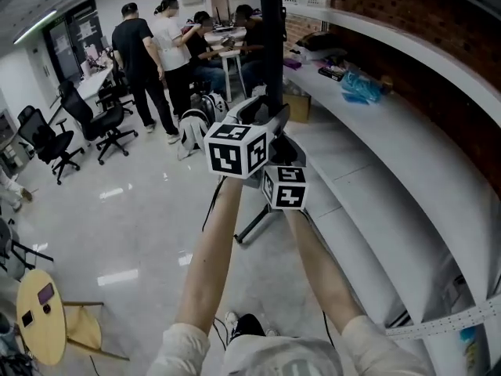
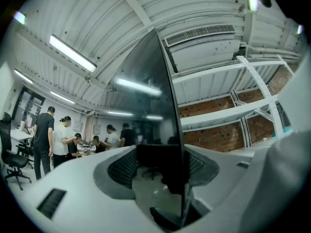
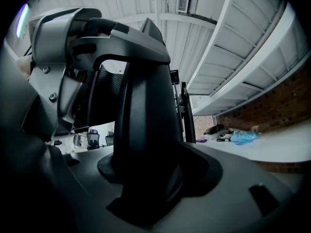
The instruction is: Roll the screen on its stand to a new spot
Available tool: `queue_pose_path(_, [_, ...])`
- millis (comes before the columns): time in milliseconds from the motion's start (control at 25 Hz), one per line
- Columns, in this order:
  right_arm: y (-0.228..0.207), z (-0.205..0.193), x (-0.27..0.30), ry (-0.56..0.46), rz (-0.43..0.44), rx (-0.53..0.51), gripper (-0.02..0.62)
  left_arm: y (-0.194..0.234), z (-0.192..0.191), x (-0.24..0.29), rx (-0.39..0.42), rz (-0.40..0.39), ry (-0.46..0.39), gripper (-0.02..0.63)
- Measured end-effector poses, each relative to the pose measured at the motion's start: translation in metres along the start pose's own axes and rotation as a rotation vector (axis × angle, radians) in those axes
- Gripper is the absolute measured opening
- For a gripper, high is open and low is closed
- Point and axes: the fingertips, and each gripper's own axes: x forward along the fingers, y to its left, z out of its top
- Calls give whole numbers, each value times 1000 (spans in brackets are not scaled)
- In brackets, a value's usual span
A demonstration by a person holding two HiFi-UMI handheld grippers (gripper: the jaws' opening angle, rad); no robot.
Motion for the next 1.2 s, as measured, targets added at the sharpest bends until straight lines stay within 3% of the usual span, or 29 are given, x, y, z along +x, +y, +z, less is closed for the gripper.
queue_pose_path(400, [-40, 7, -74, -17, 0, 5, 249, -84, -1, -3, -3, 1, -9, 272])
queue_pose_path(1200, [-72, 21, -213, -14, -58, -1, 249, -221, 5, -44, -2, -51, -4, 268])
